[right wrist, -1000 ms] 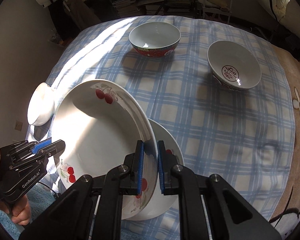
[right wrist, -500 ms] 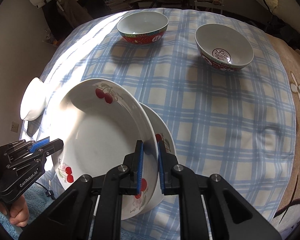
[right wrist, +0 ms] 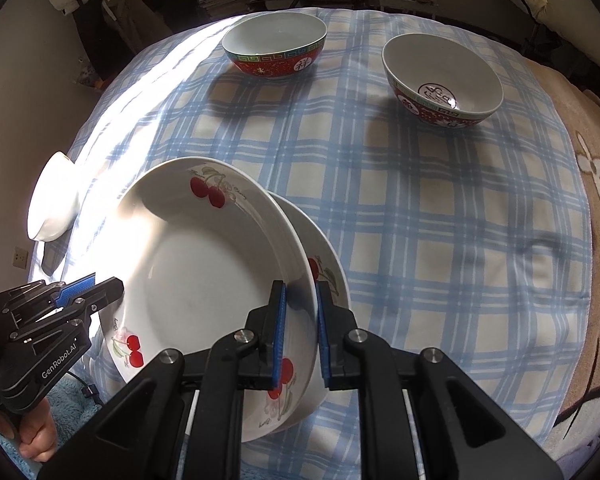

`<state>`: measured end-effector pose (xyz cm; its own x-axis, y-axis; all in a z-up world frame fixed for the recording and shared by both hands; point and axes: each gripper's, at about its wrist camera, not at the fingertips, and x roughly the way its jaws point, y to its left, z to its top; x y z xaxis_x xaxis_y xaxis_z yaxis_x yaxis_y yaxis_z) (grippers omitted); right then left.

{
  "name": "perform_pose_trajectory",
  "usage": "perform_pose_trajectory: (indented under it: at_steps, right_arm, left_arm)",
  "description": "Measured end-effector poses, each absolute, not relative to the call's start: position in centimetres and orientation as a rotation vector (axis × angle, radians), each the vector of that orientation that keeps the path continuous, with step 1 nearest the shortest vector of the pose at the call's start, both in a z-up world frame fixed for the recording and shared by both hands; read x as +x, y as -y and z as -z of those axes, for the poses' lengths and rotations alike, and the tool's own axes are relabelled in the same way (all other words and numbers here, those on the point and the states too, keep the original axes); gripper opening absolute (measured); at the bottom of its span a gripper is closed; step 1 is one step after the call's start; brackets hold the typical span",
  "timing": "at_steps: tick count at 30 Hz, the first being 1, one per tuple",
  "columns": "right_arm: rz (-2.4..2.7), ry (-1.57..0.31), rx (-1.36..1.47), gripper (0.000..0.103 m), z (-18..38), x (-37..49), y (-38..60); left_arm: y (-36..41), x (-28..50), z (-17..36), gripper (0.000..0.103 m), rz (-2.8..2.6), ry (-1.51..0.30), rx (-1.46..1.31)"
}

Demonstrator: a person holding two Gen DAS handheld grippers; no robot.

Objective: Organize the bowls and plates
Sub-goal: 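Lift and carry the held plate with both tools over the plate stack, then lower the held plate onto the stacked plates with both tools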

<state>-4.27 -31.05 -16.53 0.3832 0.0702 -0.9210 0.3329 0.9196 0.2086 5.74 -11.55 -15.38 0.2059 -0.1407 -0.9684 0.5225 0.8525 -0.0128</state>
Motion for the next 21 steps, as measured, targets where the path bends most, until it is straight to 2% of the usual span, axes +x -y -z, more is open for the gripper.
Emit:
perform_pose_trajectory:
  at_steps: [21]
  right_arm:
    - [0.21,-1.203,0.361,0.017,17.22,-3.83,30.85]
  left_arm:
    - [12.34,5.47,16.27,0.015,0.472,-1.304,0.382]
